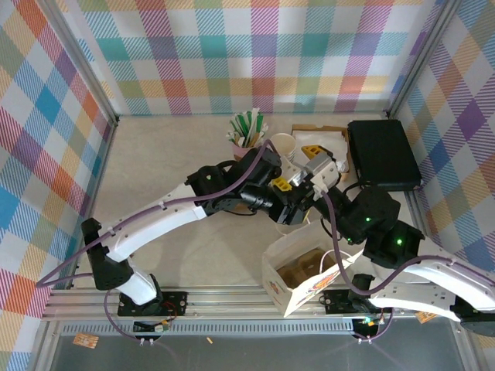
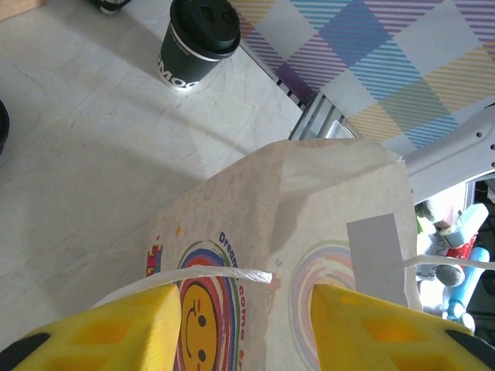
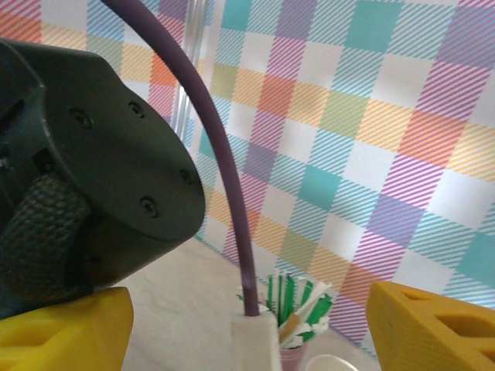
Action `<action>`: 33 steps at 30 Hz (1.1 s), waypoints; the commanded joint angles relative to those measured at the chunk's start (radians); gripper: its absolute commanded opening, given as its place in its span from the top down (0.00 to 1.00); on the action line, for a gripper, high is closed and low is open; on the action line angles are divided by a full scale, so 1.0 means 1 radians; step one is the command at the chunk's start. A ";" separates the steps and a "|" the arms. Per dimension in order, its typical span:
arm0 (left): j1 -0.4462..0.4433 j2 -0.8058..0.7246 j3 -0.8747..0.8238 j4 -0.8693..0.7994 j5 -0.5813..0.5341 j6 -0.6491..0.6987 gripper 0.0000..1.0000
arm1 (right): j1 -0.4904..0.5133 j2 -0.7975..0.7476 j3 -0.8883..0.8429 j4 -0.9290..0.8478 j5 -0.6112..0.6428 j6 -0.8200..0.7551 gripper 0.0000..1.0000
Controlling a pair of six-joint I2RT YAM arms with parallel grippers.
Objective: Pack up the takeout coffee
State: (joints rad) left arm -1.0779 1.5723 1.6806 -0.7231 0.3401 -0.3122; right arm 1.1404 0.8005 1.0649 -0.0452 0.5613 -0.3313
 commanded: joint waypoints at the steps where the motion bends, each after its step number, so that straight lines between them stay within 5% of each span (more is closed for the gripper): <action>1: -0.042 0.032 -0.022 -0.056 0.018 0.022 0.53 | -0.028 -0.025 0.014 0.158 0.058 -0.023 0.21; 10: -0.038 -0.092 -0.118 0.073 -0.015 0.019 0.49 | -0.140 -0.052 -0.017 0.077 0.050 -0.010 0.22; 19: -0.037 -0.120 -0.148 0.089 -0.032 0.018 0.50 | -0.270 -0.075 -0.035 0.012 -0.105 0.060 0.20; 33: -0.042 0.019 -0.001 -0.146 0.014 0.128 0.50 | -0.321 -0.076 0.002 -0.020 -0.104 0.040 0.20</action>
State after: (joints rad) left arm -1.1080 1.5734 1.6485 -0.8104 0.3241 -0.2192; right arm 0.8295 0.7422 1.0340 -0.0727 0.4622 -0.2817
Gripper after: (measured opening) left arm 0.501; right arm 0.802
